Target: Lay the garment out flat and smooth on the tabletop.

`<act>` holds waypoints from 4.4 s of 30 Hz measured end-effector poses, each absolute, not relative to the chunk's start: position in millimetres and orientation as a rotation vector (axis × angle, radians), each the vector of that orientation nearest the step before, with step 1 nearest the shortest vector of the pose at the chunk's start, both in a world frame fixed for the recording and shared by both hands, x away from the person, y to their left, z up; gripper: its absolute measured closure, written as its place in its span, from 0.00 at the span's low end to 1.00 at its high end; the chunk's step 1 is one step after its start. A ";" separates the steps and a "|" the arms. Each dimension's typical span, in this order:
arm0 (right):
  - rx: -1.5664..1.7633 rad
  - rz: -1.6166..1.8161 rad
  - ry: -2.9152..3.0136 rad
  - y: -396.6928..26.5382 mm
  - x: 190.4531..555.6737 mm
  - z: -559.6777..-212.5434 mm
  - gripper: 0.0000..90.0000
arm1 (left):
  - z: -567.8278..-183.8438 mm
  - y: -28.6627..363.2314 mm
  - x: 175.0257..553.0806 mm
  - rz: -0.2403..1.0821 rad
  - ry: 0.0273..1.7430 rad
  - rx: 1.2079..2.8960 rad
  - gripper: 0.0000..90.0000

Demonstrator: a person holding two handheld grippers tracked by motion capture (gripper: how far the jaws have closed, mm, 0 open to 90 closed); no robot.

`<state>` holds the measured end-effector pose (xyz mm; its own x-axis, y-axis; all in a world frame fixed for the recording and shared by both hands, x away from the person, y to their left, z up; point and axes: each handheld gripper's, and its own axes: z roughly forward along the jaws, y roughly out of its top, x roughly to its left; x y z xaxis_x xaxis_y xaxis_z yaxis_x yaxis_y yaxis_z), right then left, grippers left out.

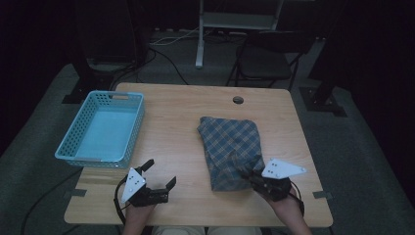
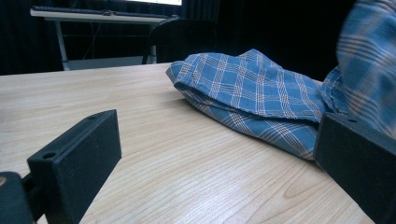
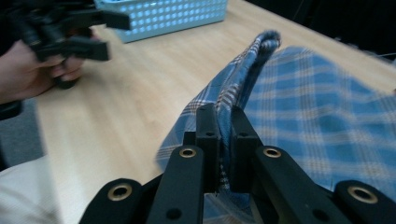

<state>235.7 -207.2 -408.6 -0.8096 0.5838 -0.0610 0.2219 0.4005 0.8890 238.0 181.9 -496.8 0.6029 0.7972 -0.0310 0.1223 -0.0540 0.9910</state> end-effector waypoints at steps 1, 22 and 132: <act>0.692 1.365 2.305 -207.6 230.4 -411.6 0.95 | -496.8 181.7 238.1 0.659 0.799 1.552 0.02; 0.841 1.464 2.295 -238.9 167.4 -417.9 0.61 | -496.9 181.5 237.6 0.664 0.798 1.549 0.02; 1.144 1.298 2.167 -152.0 409.3 -425.3 0.98 | -497.2 183.0 237.0 0.661 0.807 1.535 0.02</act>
